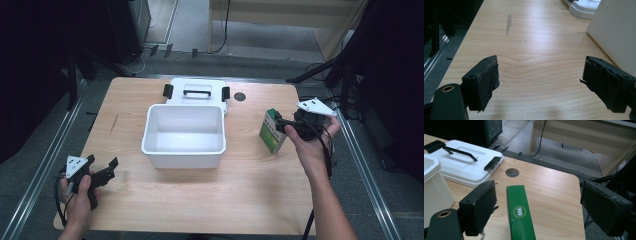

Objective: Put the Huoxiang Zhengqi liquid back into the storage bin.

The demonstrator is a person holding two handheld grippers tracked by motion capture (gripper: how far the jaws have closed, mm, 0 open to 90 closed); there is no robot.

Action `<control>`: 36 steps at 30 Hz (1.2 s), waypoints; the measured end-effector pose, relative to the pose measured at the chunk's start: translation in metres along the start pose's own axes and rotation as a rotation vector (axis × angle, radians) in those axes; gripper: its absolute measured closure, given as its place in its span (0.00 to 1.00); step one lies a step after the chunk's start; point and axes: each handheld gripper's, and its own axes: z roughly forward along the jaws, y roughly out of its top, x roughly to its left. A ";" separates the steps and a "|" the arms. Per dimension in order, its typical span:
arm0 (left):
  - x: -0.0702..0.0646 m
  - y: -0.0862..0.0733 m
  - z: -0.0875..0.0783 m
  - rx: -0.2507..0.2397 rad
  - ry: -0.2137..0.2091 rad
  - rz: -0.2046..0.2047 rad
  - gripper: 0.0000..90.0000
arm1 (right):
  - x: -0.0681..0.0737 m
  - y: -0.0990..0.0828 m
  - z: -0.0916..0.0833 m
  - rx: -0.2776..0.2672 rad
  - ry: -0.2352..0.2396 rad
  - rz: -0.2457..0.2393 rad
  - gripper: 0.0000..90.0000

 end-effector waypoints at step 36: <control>0.000 0.000 0.000 0.000 -0.002 0.001 0.15 | -0.013 0.042 0.042 0.444 0.111 -0.011 0.33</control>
